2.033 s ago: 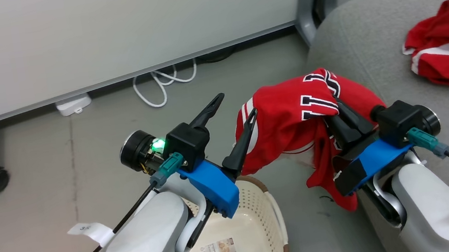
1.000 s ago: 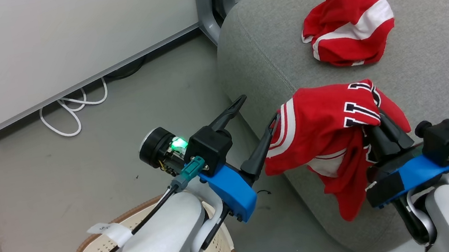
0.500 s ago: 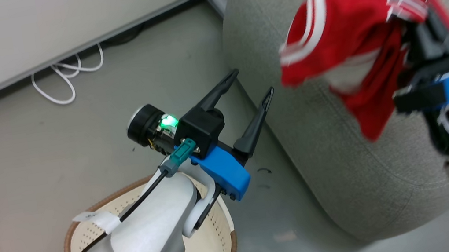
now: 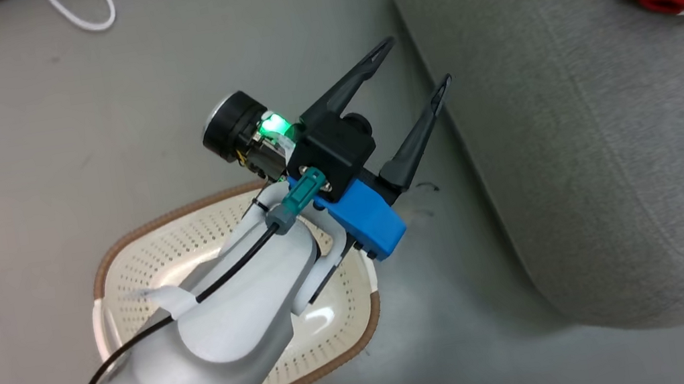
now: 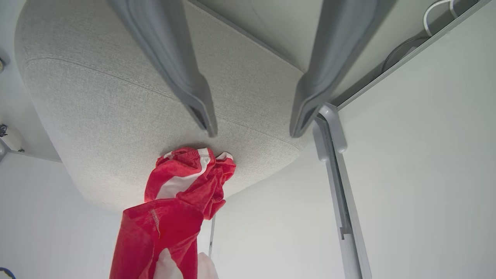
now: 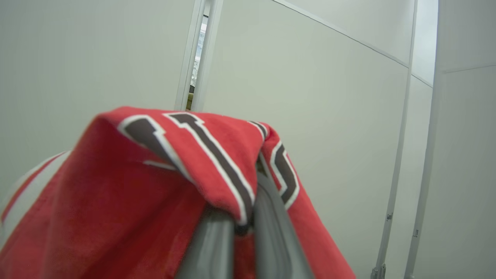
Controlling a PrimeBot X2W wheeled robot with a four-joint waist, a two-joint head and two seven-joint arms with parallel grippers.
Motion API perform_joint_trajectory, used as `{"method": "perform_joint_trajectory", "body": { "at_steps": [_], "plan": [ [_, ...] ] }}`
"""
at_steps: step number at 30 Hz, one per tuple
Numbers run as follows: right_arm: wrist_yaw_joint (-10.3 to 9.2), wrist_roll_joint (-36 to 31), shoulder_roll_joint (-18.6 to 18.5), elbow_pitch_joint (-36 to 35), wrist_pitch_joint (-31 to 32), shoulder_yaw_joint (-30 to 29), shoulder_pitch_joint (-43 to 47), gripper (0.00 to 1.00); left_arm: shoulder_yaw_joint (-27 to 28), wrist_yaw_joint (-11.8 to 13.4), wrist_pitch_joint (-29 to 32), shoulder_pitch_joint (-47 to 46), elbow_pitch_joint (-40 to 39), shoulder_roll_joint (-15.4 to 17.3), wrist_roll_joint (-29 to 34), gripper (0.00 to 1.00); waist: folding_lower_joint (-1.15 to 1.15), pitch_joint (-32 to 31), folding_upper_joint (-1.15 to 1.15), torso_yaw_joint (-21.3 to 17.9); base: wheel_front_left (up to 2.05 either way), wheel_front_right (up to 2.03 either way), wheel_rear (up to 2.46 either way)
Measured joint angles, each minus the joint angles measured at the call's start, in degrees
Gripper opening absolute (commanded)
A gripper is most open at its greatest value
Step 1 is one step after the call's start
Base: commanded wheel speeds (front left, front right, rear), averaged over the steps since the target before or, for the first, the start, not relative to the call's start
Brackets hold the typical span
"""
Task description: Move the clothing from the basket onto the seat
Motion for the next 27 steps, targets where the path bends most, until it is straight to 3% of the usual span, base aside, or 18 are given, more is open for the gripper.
{"method": "perform_joint_trajectory", "body": {
  "at_steps": [4,8,21,27],
  "plan": [
    [0.0,0.38,-4.55,4.69,0.0,-2.41,-3.36,0.0,-0.01,0.01,-0.52,-1.41,0.36,-0.14,0.74,1.0,0.0,3.23,0.0,1.57,0.0,0.0,0.0],
    [0.0,0.66,-6.59,10.46,0.0,-4.02,-4.01,0.0,-0.19,0.02,-0.63,-2.26,0.8,-0.29,1.19,1.0,0.0,6.06,0.0,2.53,0.0,0.0,0.0],
    [0.0,0.92,-5.88,29.87,0.0,-7.31,0.31,0.0,-0.76,-0.24,-1.11,-3.7,1.87,-0.4,1.68,1.0,0.0,10.25,0.0,3.52,0.0,0.0,0.0],
    [0.0,0.75,-4.49,33.96,0.0,-6.61,0.62,0.0,-1.01,-0.4,-1.45,-3.7,2.56,-0.48,1.58,1.0,0.0,9.88,0.0,3.48,0.0,0.0,0.0]
  ]
}}
